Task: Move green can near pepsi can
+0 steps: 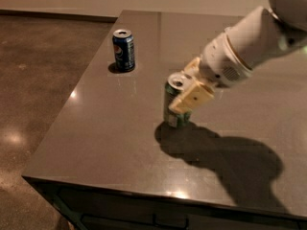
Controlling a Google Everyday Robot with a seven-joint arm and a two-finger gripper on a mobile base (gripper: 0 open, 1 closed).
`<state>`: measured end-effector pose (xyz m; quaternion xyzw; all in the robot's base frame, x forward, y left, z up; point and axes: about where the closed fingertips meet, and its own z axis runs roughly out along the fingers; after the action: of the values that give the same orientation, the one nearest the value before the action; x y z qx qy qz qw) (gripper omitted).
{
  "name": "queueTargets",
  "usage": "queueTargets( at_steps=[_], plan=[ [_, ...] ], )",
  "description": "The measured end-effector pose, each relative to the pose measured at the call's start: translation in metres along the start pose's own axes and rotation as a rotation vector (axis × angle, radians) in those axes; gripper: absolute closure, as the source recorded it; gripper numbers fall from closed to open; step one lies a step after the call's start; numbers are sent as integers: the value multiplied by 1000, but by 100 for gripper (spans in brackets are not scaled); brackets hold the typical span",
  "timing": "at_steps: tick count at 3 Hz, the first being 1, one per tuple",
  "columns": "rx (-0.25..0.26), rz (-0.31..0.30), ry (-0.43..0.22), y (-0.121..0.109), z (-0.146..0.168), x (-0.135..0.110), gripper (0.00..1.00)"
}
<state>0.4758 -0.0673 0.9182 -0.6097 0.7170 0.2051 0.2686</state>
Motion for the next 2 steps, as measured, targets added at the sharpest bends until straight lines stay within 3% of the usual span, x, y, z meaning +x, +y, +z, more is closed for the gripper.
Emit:
queueTargets(
  at_steps=[2],
  plan=[
    [93,78,16,-76,14,-65,100]
  ],
)
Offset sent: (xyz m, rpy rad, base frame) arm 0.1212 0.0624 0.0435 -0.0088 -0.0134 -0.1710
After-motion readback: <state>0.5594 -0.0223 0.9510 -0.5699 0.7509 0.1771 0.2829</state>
